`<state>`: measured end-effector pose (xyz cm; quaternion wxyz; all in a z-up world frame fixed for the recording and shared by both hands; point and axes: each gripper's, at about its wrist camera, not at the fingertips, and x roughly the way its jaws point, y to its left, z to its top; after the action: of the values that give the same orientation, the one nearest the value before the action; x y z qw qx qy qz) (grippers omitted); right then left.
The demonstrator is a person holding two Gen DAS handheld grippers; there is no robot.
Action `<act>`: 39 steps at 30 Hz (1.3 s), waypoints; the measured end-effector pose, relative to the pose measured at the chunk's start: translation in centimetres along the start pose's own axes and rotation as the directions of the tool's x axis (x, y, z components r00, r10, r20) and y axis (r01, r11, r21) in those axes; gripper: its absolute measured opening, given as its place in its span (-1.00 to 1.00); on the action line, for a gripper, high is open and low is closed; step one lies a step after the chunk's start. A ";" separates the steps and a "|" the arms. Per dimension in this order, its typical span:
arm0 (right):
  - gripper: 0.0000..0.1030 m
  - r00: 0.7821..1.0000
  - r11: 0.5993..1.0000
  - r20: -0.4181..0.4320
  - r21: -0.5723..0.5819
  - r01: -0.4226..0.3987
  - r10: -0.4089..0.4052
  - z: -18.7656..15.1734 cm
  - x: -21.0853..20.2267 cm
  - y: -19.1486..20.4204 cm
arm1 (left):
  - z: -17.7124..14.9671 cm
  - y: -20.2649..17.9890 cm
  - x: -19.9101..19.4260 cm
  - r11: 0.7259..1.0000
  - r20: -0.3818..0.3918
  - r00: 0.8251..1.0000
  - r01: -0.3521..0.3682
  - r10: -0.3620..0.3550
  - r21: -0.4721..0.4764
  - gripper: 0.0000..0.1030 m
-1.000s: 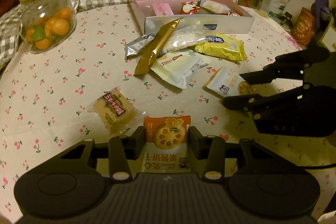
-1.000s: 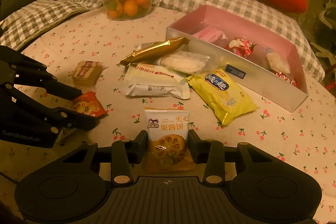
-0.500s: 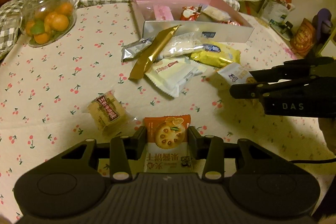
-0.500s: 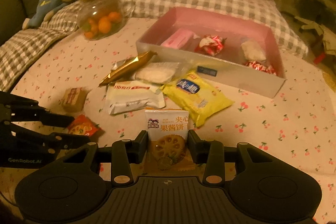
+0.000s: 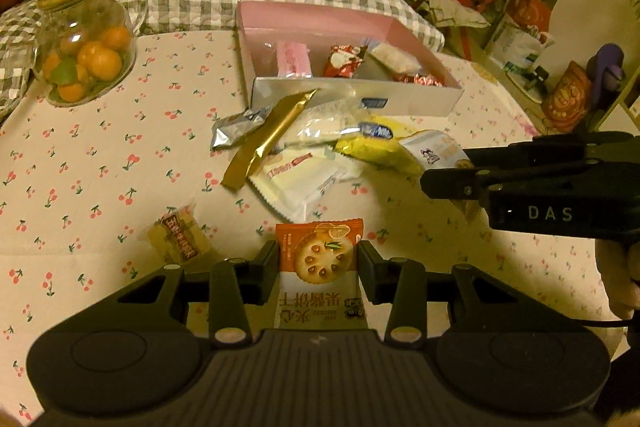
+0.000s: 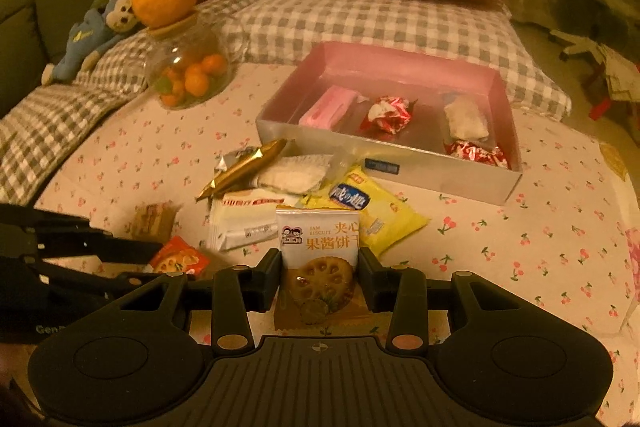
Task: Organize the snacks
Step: 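Lift both biscuit packets and carry them over the silver box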
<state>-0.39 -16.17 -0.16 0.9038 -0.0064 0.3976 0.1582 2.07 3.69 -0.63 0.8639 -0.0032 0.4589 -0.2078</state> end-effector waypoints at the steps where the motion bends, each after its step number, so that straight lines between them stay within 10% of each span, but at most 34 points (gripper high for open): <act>1: -0.24 1.000 1.000 0.004 0.012 0.000 0.000 0.2 -0.2 -0.2 | 0.2 -0.1 0.0 1.000 0.003 1.000 0.000 0.000 -0.006 -0.25; 39: -0.24 0.997 0.977 0.057 0.212 0.033 -0.046 8.9 1.9 -10.8 | 11.7 -1.7 4.7 0.998 0.138 0.990 -0.024 0.031 -0.053 -0.25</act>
<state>10.34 -24.62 3.27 0.9141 0.0865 0.3840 0.0975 13.10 -1.78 2.74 0.8962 -0.0332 0.4026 -0.1832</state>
